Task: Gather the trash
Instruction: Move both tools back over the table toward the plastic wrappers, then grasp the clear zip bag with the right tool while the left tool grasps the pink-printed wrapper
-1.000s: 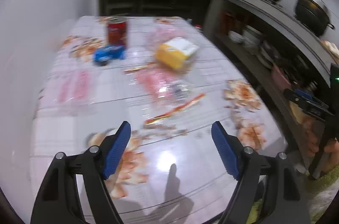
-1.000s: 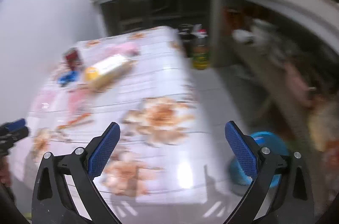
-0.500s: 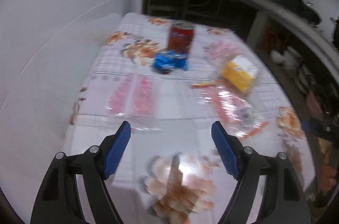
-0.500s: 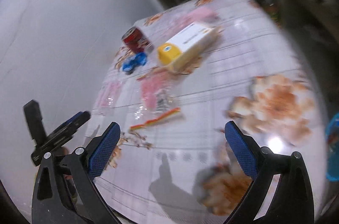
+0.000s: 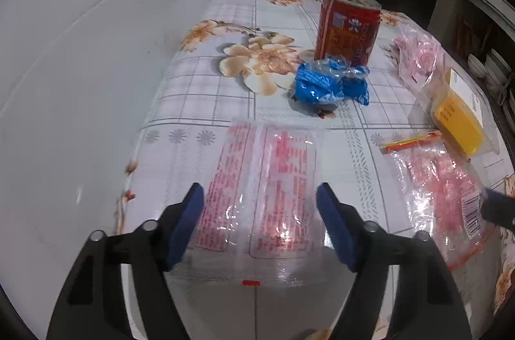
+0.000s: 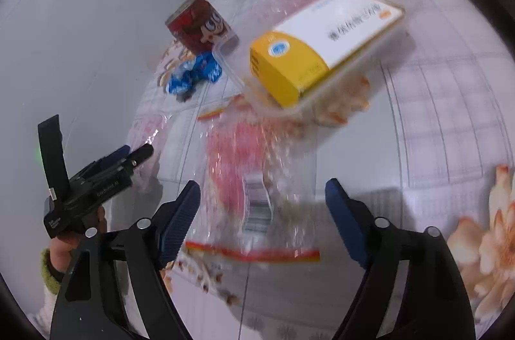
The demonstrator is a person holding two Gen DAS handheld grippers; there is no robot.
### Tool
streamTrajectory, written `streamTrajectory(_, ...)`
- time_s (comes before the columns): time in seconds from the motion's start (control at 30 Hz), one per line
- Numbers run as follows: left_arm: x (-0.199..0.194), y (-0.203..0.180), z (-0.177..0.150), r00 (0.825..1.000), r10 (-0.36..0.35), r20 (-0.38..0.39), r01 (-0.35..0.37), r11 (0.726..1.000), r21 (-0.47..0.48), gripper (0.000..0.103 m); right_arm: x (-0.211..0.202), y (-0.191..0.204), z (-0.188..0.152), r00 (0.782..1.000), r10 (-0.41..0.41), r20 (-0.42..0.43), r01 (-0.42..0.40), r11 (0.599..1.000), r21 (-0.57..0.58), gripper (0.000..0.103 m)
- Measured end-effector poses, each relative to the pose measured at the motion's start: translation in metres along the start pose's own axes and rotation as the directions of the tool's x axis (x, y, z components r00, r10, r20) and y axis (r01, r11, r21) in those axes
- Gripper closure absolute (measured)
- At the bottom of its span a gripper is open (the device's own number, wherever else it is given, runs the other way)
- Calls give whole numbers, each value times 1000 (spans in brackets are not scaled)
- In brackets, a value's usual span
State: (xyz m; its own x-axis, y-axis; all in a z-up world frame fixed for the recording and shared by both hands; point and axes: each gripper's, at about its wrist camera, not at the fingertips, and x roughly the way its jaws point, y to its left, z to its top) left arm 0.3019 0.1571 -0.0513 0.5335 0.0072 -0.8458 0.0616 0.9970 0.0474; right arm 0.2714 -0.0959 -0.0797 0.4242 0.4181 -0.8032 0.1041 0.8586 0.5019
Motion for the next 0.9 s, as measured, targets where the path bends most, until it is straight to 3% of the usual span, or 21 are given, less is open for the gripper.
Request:
streamTrajectory(0.13, 2, -4, -6, 1000, -2, 16, 2, 1000, 13, 52, 5, 6, 2, 1000, -11, -24, 10, 1000, -24, 57)
streamTrajectory(0.3, -2, -9, -13, 999, -14, 37, 14, 1000, 9, 62, 11, 15, -1, 998, -49, -32, 47, 997, -65, 75)
streamTrajectory(0.57, -16, -15, -32, 998, -35, 58, 35, 999, 0, 69, 9, 13, -7, 998, -40, -47, 37, 997, -63, 87)
streamTrajectory(0.9, -32, -13, -49, 995, -74, 61, 75, 997, -25, 77, 7, -1, -18, 997, 45, -65, -45, 999, 10, 92)
